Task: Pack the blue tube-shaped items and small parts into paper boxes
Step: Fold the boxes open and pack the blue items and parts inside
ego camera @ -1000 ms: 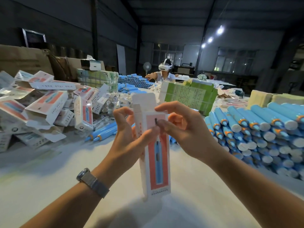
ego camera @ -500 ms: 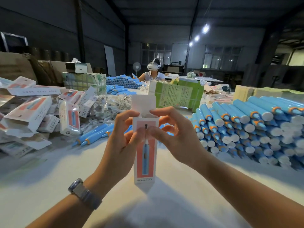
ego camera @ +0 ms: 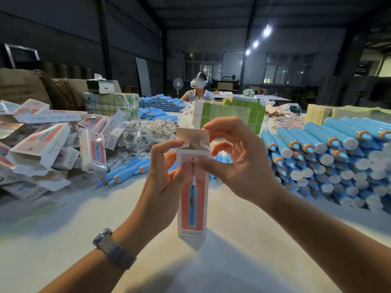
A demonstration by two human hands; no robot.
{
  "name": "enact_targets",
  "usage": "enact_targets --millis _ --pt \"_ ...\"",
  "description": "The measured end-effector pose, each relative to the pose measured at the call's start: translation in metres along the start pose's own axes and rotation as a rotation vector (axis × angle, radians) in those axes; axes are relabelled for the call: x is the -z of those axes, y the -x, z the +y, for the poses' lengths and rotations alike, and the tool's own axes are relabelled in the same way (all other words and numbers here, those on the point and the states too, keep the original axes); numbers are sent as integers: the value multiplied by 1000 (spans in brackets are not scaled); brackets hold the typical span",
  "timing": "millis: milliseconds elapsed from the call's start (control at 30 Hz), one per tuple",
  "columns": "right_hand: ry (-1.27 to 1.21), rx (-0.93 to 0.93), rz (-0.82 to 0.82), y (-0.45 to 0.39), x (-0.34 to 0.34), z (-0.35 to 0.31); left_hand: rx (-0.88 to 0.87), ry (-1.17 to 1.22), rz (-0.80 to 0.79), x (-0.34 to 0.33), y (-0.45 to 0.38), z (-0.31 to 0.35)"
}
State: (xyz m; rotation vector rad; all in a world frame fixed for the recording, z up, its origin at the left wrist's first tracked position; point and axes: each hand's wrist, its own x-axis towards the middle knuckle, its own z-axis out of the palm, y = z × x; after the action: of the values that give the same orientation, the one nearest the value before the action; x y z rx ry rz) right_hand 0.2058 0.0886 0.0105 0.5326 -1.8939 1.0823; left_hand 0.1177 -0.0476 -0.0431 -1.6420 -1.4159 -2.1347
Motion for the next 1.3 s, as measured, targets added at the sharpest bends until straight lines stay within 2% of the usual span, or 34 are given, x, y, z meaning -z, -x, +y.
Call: enact_targets --millis 267,400,633,800,1033,1200,1300 --pt "105 -33 -83 -3 8 0 15 -1 -44 3 0 -1" --pt "140 -16 -123 -2 11 -2 9 -74 -48 2 -1 1" --pt "8 -121 -107 -3 10 -7 33 -121 1 -1 1 6" --pt "67 -126 -184 -6 13 -8 24 -97 0 -2 1 10" --pt "286 16 -220 -8 12 -15 -22 -158 71 -2 2 15" --pt "500 182 -165 -7 6 -21 -75 -221 104 -4 1 12" --pt "501 193 -139 -7 7 -21 -85 -250 83 -3 1 9"
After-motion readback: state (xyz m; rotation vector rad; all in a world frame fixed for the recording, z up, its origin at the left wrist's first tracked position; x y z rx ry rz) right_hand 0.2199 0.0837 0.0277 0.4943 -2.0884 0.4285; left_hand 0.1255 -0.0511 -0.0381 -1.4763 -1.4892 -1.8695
